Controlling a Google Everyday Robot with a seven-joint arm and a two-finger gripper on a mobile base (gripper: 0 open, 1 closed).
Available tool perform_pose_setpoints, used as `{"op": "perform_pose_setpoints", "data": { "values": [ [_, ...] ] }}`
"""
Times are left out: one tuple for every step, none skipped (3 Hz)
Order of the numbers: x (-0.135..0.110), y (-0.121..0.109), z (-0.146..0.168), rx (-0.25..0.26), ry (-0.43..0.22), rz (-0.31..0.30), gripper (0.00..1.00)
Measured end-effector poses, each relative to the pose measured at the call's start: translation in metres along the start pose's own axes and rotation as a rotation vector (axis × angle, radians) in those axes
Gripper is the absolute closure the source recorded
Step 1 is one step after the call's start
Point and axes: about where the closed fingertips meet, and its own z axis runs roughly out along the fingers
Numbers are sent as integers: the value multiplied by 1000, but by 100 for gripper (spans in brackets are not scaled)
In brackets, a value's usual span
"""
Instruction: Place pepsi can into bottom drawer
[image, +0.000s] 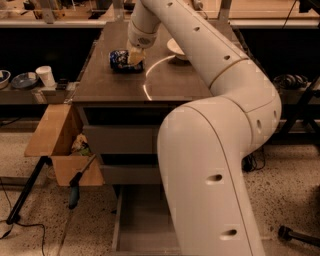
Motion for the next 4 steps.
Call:
{"op": "perform_pose_setpoints", "data": {
  "values": [
    [0, 0, 0, 0, 0, 0, 82],
    [0, 0, 0, 0, 0, 0, 58],
    [0, 0, 0, 0, 0, 0, 27],
    [0, 0, 0, 0, 0, 0, 4]
  ]
}}
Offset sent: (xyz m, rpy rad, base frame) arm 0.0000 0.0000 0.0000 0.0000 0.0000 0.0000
